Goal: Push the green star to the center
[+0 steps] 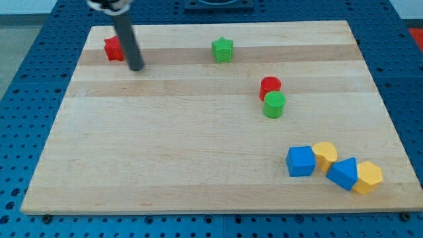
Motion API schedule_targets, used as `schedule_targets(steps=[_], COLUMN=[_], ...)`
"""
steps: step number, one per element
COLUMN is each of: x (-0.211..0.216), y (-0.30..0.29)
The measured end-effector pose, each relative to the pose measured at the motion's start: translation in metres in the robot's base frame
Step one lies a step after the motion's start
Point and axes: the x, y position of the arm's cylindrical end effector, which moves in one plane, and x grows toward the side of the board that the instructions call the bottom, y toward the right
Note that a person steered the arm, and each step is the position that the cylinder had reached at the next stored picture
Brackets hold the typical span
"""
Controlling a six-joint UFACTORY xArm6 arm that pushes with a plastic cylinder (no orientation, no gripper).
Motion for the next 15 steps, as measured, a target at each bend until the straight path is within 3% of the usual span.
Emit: schedule_targets(steps=[2,4,5,7,8,9,10,12,14,15], x=[-0.001,-0.084,-0.097,-0.094,-0.062,0.012,0.056,0.065,0.242,0.295], y=[0.011,0.069,0.146,0.161,0.147,0.115,0.101,0.091,0.01,0.022])
